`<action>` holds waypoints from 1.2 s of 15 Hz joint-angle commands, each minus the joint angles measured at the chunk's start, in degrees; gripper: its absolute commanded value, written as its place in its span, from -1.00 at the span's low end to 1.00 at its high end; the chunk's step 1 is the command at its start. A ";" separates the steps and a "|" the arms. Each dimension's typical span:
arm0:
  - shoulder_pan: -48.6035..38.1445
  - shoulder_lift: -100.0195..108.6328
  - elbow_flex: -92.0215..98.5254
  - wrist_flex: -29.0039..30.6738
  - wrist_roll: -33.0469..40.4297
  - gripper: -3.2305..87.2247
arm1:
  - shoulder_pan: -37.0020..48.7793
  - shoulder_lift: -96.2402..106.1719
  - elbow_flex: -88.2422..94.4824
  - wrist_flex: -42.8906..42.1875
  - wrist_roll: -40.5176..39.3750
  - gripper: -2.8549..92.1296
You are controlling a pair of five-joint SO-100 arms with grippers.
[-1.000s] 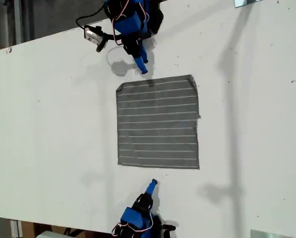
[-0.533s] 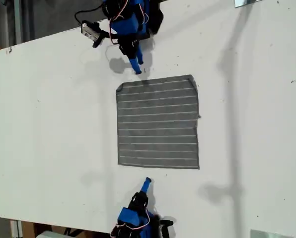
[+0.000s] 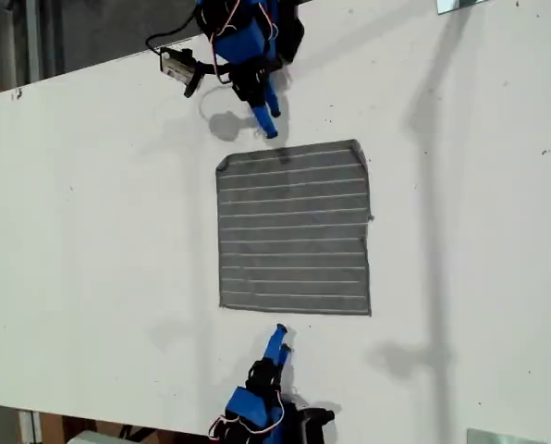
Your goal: Grasp corners of a square towel and fold twice.
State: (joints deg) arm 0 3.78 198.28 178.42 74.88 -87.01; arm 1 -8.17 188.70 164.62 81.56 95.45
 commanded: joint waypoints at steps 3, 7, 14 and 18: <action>-8.17 0.26 0.26 -0.26 -4.39 -0.54 | 0.44 0.09 -0.79 2.20 -7.65 -0.18; -9.93 0.26 0.26 0.09 -5.45 -0.60 | -2.29 -1.05 -0.79 -6.33 -10.02 -0.26; -6.68 0.18 -2.11 -4.57 -3.69 -0.51 | -7.82 -86.57 -58.54 -4.75 -8.88 -0.15; 0.00 -18.63 -16.79 -9.23 -3.96 -0.55 | -18.98 -87.71 -56.07 -2.81 3.08 -0.13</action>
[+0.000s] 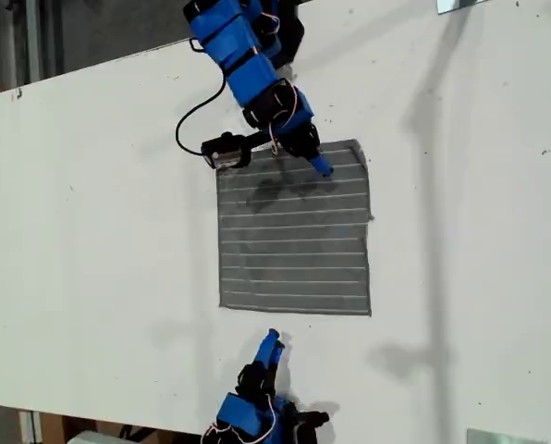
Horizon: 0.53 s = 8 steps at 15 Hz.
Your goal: Grasp corners of a square towel and fold twice.
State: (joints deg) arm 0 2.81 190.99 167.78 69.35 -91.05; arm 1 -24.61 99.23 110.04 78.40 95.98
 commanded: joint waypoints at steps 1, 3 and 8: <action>0.97 -23.73 -12.57 -5.62 1.23 -0.55 | -3.34 3.34 -0.53 0.62 2.90 -0.13; 1.76 -46.76 -30.59 -2.11 3.16 -0.55 | -4.48 4.39 -0.09 0.00 3.16 -0.14; 4.83 -57.22 -13.36 -23.82 -3.43 -0.53 | -18.19 -1.76 8.44 -14.15 14.59 -0.15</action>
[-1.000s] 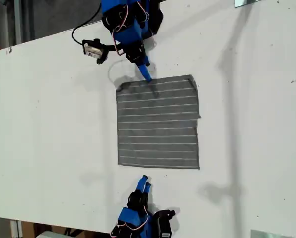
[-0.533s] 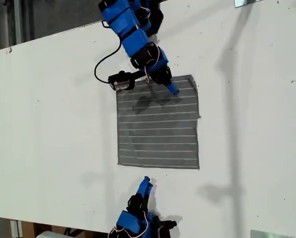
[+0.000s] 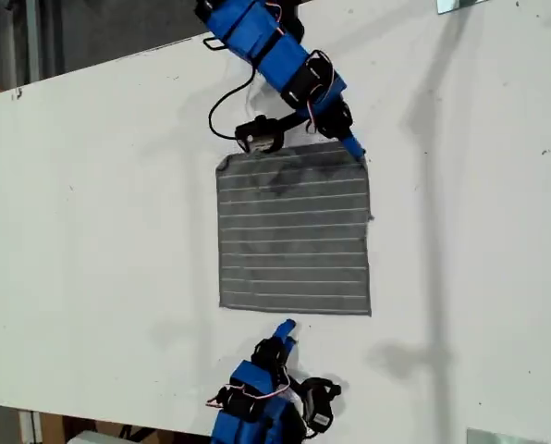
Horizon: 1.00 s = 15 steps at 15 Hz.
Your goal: Grasp corners of a square towel and fold twice.
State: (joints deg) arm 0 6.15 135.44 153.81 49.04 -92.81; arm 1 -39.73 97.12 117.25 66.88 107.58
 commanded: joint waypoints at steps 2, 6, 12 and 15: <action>2.90 -10.90 -3.43 -7.65 -0.97 -0.53 | -4.48 -2.37 5.89 -13.89 3.16 -0.16; 3.08 -20.83 -6.86 -13.36 1.14 -0.52 | 0.97 -10.37 1.58 -18.98 -5.19 -0.17; 3.08 -21.88 -5.45 -16.26 1.93 -0.53 | 10.46 -9.67 -1.41 -13.62 -14.41 -0.18; 3.60 -22.76 -4.48 -17.93 1.49 -0.54 | 11.87 -11.87 -0.97 -15.64 -13.89 -0.88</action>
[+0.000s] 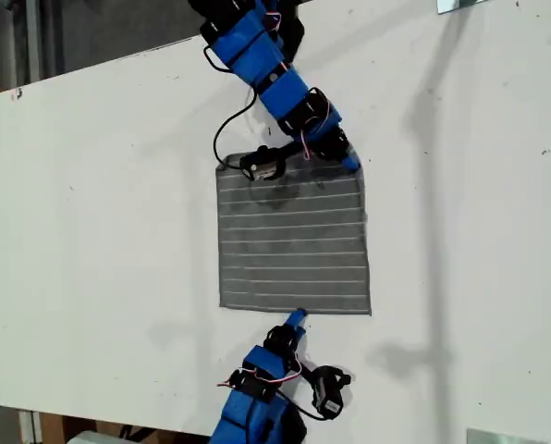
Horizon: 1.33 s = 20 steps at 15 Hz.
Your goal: Grasp corners of a square towel and fold twice.
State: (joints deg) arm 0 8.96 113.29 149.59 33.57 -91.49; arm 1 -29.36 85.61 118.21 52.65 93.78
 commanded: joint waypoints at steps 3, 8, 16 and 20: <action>4.39 -6.86 -8.17 3.16 -2.99 -0.54 | 1.05 -1.76 -2.72 -2.37 0.70 -0.94; 11.95 -27.16 -50.98 33.31 -1.93 -0.54 | 0.79 -2.11 -4.22 -0.26 0.88 -0.94; 18.02 -56.34 -79.19 33.31 1.05 -0.45 | -1.32 -2.81 -4.22 -0.53 2.02 -0.94; 18.63 -54.23 -78.22 34.98 0.62 -0.40 | -1.76 -2.90 -4.22 -0.53 2.20 -0.94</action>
State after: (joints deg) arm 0 26.54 56.78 72.42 68.29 -90.26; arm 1 -29.88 82.88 115.05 51.68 95.36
